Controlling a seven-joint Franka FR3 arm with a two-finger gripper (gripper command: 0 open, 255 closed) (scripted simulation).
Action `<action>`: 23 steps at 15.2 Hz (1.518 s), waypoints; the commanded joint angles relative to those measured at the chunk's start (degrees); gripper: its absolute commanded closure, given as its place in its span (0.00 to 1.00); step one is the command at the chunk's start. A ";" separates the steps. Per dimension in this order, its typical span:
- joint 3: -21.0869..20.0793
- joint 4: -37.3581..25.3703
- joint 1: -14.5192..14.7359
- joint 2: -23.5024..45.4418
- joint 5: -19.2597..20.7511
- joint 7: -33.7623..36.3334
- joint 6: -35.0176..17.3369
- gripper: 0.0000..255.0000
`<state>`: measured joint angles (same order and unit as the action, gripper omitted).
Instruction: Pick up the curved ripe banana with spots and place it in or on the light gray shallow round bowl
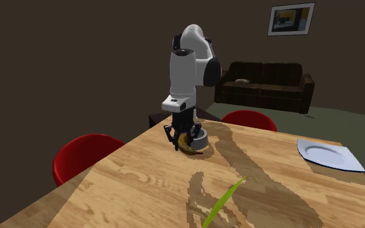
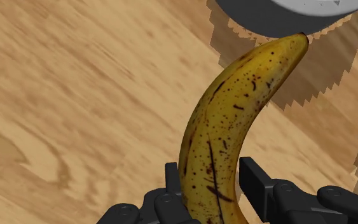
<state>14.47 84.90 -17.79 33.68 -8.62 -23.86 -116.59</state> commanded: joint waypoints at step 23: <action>1.49 43.57 6.15 -34.08 9.05 6.57 -10.59 1.00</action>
<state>15.92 127.34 -11.61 0.10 0.25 -17.32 -126.51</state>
